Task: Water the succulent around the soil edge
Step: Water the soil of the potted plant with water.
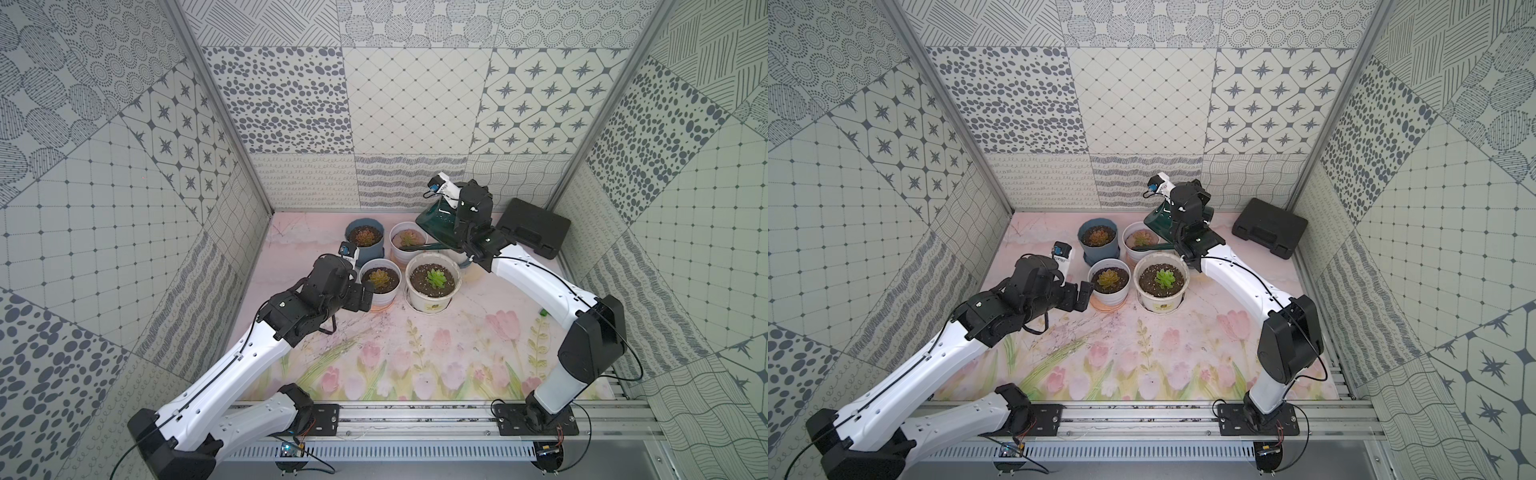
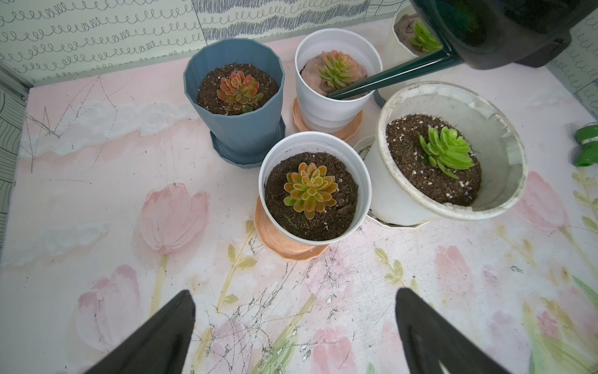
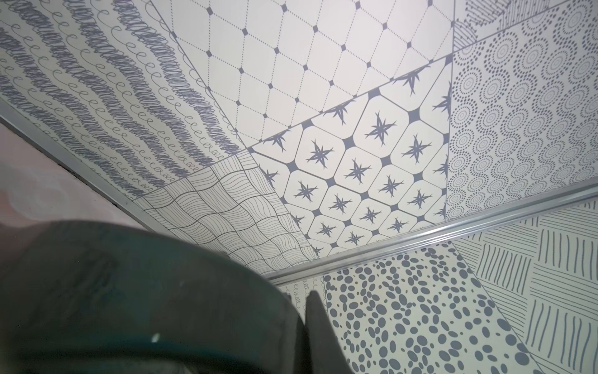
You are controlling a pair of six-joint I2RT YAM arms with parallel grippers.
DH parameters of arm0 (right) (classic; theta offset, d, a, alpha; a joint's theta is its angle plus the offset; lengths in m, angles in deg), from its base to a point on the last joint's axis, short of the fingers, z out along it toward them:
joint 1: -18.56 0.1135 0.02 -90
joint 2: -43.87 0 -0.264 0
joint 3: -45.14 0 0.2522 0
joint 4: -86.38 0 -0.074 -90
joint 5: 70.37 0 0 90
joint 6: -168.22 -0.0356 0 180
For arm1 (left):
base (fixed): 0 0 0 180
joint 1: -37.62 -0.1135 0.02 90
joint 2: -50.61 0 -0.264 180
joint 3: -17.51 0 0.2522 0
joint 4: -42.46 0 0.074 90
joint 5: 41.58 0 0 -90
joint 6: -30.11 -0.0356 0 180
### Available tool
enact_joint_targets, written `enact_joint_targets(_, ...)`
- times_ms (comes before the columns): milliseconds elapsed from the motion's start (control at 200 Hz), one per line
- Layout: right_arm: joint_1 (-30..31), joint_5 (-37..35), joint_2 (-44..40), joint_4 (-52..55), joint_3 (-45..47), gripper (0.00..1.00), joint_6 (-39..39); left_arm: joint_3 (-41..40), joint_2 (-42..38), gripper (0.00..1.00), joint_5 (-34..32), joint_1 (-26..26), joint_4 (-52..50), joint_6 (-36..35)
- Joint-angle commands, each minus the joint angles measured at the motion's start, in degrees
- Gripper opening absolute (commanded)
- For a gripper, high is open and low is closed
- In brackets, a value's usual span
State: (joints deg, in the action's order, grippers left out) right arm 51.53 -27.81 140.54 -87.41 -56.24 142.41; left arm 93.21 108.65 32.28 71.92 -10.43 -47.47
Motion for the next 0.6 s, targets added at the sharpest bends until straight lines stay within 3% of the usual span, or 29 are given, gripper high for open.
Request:
enact_joint_targets(0, 0.51, -0.93, -0.52, -6.37, -4.36, 0.00, 0.82, -0.23, -0.35, 0.99, 1.20, -0.55, 1.34, -1.09)
enact_joint_targets(595, 1.55, -4.67, 7.81, -7.42, -15.47, 0.00, 4.84, -0.50, -0.67, 1.00, 3.08, -1.41, 1.89, -0.96)
